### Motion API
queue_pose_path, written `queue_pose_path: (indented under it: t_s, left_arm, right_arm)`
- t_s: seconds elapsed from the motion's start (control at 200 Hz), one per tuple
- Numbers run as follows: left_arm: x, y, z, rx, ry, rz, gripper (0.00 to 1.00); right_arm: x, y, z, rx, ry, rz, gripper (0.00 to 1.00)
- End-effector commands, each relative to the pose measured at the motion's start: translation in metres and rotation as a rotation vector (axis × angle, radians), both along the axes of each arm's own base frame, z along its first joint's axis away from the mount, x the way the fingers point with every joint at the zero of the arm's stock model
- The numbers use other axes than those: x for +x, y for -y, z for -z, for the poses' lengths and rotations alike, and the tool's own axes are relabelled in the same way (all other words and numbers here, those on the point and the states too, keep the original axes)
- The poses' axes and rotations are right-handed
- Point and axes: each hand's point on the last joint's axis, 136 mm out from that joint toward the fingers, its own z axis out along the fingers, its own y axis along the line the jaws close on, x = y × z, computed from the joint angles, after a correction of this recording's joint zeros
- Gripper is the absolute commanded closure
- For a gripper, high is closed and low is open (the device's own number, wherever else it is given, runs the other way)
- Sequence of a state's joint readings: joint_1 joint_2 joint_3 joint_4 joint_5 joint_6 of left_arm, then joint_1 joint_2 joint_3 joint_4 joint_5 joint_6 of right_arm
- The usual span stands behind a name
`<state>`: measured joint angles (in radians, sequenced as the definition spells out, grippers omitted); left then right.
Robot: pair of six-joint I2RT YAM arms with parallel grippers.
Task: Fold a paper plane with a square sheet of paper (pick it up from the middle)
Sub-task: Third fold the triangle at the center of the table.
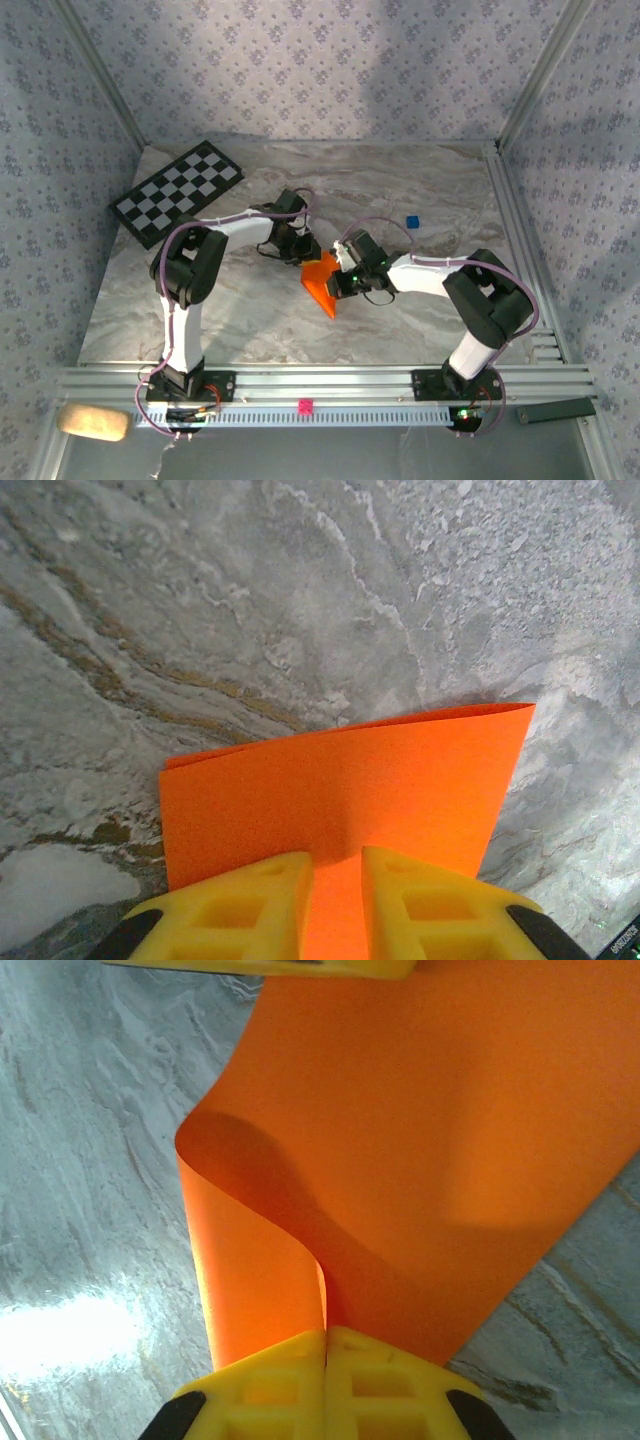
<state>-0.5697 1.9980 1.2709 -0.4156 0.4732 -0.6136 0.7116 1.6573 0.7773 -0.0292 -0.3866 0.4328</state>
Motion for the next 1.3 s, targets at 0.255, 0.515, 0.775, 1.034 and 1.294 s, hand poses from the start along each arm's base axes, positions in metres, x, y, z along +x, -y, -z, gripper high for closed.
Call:
queue_pose_path:
  t_s: [0.255,0.515,0.775,1.034,1.294]
  left_arm:
    - [-0.011,-0.012,0.016,0.076,-0.034,-0.009,0.78]
    - [-0.012,-0.012,0.016,0.074,-0.036,-0.01,0.78]
    - [-0.011,-0.011,0.016,0.074,-0.035,-0.01,0.78]
    - [-0.011,-0.01,0.016,0.069,-0.036,-0.009,0.79]
    - [-0.012,-0.01,0.016,0.069,-0.037,-0.01,0.78]
  right_arm:
    - [0.001,0.0,0.003,-0.038,0.009,-0.004,0.96]
    - [0.001,0.002,0.008,-0.066,0.005,0.001,0.96]
    - [0.002,0.003,0.008,-0.072,0.008,0.006,0.96]
    - [-0.001,0.003,0.013,-0.079,-0.004,0.002,0.96]
    - [-0.004,0.006,0.019,-0.107,-0.016,0.003,0.96]
